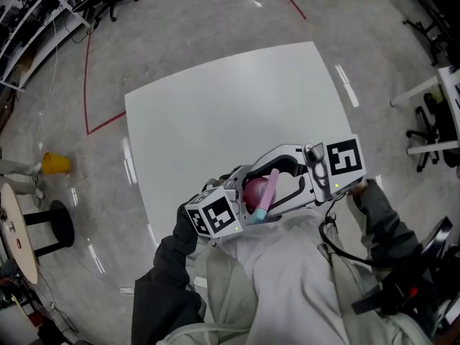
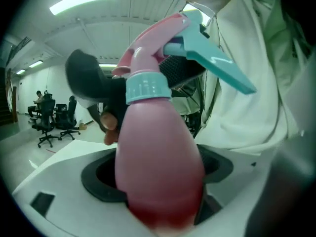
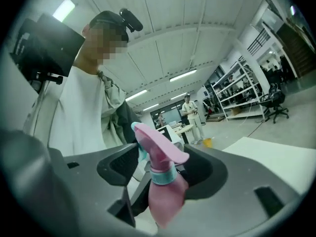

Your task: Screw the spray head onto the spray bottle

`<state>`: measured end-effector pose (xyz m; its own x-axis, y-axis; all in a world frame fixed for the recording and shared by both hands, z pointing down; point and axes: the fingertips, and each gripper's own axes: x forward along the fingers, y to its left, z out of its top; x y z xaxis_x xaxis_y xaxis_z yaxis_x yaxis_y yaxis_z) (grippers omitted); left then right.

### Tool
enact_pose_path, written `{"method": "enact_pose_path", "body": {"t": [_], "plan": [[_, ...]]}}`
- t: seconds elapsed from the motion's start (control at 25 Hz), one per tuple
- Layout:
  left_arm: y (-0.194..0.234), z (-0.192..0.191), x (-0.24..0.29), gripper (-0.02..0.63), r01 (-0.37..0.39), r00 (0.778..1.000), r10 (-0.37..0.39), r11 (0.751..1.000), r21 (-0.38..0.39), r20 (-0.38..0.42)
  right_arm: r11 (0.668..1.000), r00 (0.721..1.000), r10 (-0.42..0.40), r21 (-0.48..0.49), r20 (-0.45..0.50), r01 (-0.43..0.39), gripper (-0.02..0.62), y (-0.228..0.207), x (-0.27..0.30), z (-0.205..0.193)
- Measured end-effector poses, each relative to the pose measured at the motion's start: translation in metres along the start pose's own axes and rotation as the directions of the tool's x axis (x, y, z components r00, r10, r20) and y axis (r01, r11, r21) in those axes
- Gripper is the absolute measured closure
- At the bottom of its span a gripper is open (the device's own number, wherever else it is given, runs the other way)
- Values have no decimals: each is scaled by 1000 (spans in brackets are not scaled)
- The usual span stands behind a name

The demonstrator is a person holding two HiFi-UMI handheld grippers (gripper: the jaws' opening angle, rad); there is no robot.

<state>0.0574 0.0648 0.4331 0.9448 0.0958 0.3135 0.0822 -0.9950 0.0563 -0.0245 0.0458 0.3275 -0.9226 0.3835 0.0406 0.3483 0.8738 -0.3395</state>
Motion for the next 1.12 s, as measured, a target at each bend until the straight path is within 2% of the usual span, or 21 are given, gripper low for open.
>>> {"method": "enact_pose_path", "body": {"t": [0.04, 0.12, 0.24, 0.36, 0.44, 0.48, 0.6, 0.64, 0.68, 0.72, 0.76, 0.8, 0.88, 0.96, 1.0, 1.12], "plan": [[3, 2, 0, 167, -12, 1000, 12, 1000, -7, 12, 1000, 1000, -6, -8, 10, 6, 350, -1, 1, 1], [19, 2, -5, 167, -90, 995, 91, 996, -22, 30, 991, 993, -114, -69, 18, 115, 465, -13, -2, 4], [51, -1, -18, 167, -264, 963, 266, 964, -36, 40, 930, 944, -331, -167, 0, 327, 469, -38, -8, 1], [72, -17, -22, 167, -409, 912, 410, 912, -38, 18, 860, 875, -485, -187, -10, 475, 471, -59, -8, -8], [85, -25, -22, 167, -512, 858, 514, 856, -69, 9, 789, 798, -603, -146, -4, 596, 471, -75, -12, -13], [92, -30, -22, 167, -569, 821, 571, 818, -88, -2, 739, 744, -669, -107, 8, 665, 471, -83, -17, -16], [109, -47, -20, 167, -737, 676, 733, 668, -102, -83, 551, 551, -834, 6, 11, 834, 471, -104, -31, -26], [113, -50, -20, 167, -775, 632, 767, 624, -102, -107, 506, 506, -863, 0, 1, 863, 471, -106, -32, -29], [115, -51, -18, 167, -796, 605, 788, 596, -109, -113, 480, 480, -877, -30, -4, 877, 471, -105, -31, -31], [114, -50, -16, 167, -802, 596, 797, 585, -119, -97, 473, 474, -880, -75, 1, 878, 471, -102, -29, -31], [113, -46, -14, 167, -796, 602, 796, 592, -125, -66, 479, 485, -874, -119, 20, 869, 471, -97, -26, -29], [110, -42, -12, 167, -780, 620, 784, 613, -124, -27, 499, 510, -858, -149, 52, 854, 470, -93, -24, -26], [104, -31, -15, 167, -724, 682, 730, 682, -106, 40, 578, 599, -793, -171, 111, 798, 462, -84, -20, -18], [95, -25, -20, 167, -653, 750, 657, 754, -79, 78, 678, 704, -703, -199, 106, 707, 453, -74, -15, -14], [90, -23, -22, 167, -618, 779, 621, 784, -65, 89, 716, 743, -663, -212, 90, 665, 434, -70, -14, -14], [75, -18, -20, 167, -517, 848, 518, 855, -39, 115, 801, 820, -570, -187, 57, 569, 429, -59, -18, -13]]}}
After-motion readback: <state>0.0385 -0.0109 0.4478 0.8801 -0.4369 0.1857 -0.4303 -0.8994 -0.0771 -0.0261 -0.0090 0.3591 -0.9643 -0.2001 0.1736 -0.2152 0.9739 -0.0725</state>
